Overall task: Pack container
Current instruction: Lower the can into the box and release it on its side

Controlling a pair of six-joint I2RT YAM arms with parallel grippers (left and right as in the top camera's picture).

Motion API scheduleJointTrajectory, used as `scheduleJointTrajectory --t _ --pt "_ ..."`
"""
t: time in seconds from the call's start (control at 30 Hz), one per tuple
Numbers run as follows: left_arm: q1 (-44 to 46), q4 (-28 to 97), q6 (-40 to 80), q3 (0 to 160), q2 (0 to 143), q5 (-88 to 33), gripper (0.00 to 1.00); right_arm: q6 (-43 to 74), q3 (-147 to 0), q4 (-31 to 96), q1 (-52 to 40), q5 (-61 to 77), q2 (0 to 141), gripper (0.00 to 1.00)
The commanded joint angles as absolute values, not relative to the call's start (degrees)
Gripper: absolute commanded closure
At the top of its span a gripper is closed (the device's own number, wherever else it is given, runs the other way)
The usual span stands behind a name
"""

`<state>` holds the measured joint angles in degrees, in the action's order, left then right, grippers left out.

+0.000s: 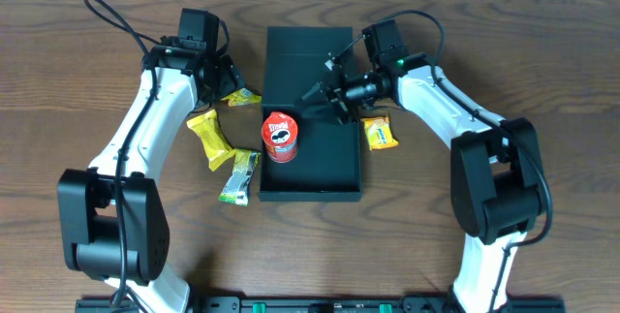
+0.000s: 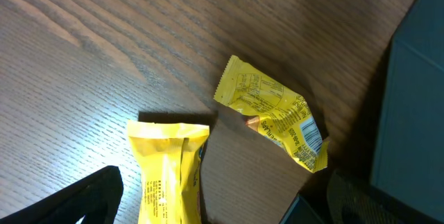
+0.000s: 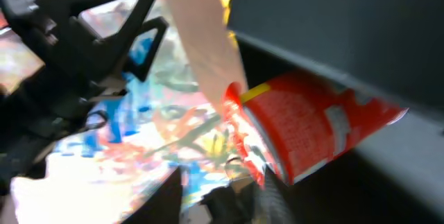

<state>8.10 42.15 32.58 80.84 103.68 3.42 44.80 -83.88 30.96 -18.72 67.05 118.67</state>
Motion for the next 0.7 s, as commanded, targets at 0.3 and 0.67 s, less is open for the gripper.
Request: scheduleJointTrajectory --t 0.3,0.67 --pt "8.40 42.39 32.12 82.24 104.25 4.01 0.05 35.90 -83.83 38.48 -22.83 71.16 118.72 0.98" --pt "8.40 42.41 32.10 82.24 104.25 4.01 0.05 33.08 -83.83 41.23 -23.35 58.94 118.72 0.98"
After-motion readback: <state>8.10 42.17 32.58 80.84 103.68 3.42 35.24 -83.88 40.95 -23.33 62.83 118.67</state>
